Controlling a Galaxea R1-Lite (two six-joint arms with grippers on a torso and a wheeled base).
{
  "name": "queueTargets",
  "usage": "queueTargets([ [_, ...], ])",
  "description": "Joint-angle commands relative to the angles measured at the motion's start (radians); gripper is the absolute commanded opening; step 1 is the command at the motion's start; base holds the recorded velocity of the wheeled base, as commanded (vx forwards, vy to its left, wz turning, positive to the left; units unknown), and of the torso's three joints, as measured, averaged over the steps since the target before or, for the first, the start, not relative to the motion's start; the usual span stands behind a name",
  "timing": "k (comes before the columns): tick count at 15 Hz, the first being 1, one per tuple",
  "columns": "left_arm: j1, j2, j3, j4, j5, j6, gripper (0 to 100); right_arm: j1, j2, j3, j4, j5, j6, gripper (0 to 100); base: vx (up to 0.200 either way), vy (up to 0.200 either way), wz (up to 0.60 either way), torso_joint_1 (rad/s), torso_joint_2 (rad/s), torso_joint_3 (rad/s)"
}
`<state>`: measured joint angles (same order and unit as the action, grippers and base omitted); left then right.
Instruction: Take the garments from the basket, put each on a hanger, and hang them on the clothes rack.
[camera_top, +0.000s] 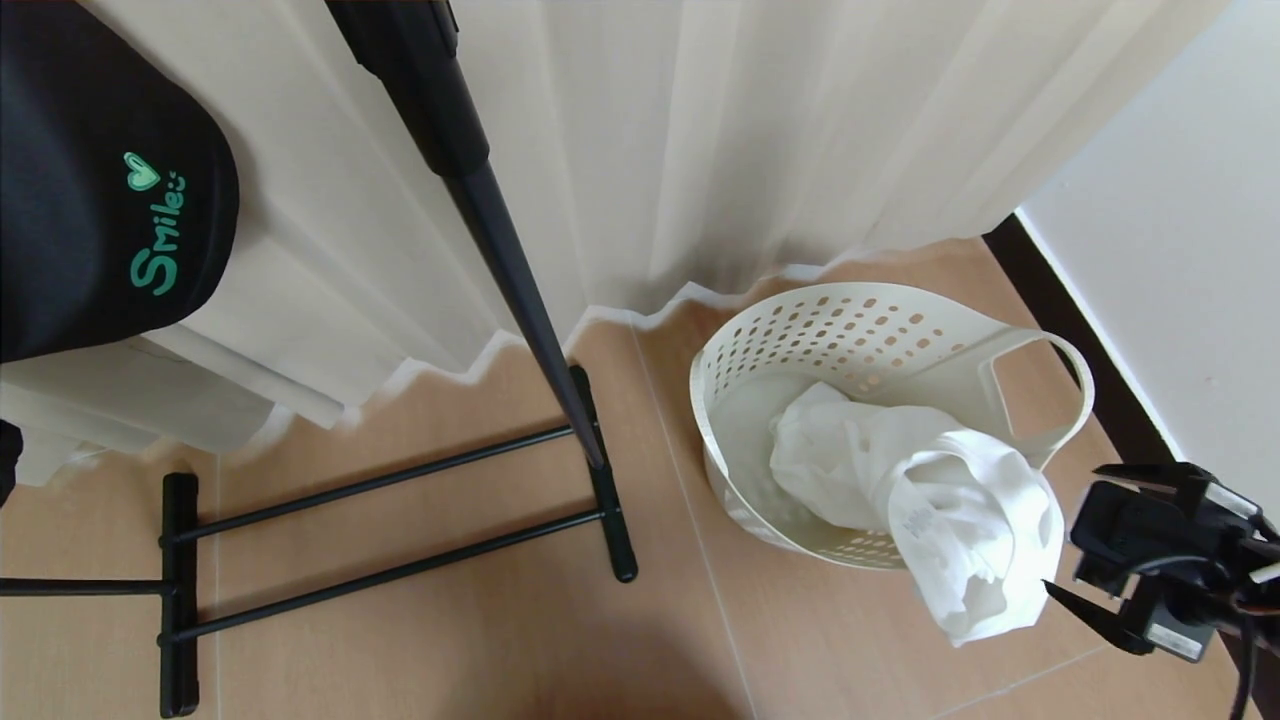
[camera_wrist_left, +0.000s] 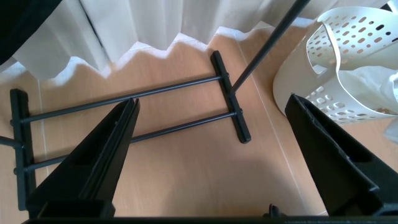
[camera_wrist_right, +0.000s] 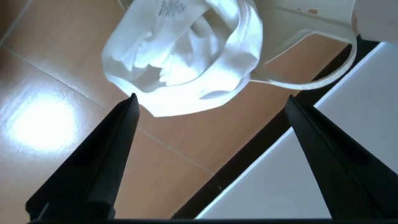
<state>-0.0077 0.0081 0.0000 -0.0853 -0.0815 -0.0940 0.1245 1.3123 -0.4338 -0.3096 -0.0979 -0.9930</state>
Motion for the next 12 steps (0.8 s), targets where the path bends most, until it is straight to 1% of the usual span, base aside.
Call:
queueTargets([
  [1,-0.002,0.0,0.0,-0.001,0.0,-0.001,100,0.04,0.245,-0.088,-0.115,-0.062,-0.009,100,0.0,0.0,0.0,0.0,0.0,0.0],
  [3,0.0,0.0,0.0,-0.001,0.0,-0.001,100,0.04,0.323,-0.135,-0.163,-0.074,-0.01,100,0.0,0.0,0.0,0.0,0.0,0.0],
  [4,-0.002,0.0,0.0,-0.001,0.0,0.0,100,0.04,0.383,-0.175,-0.187,-0.108,-0.01,100,0.0,0.0,0.0,0.0,0.0,0.0],
  [6,0.0,0.0,0.0,-0.001,0.0,0.0,100,0.04,0.446,-0.207,-0.212,-0.132,-0.01,100,0.0,0.0,0.0,0.0,0.0,0.0],
  [8,0.0,0.0,0.0,-0.001,0.0,0.0,100,0.04,0.533,-0.24,-0.292,-0.152,-0.01,100,0.0,0.0,0.0,0.0,0.0,0.0],
  [10,0.0,0.0,0.0,-0.001,0.0,0.0,100,0.034,0.593,-0.258,-0.364,-0.157,-0.012,100,0.0,0.0,0.0,0.0,0.0,0.0],
  [12,-0.002,0.0,0.0,-0.001,0.0,0.0,100,0.03,0.627,-0.281,-0.384,-0.184,-0.012,100,0.0,0.0,0.0,0.0,0.0,0.0],
])
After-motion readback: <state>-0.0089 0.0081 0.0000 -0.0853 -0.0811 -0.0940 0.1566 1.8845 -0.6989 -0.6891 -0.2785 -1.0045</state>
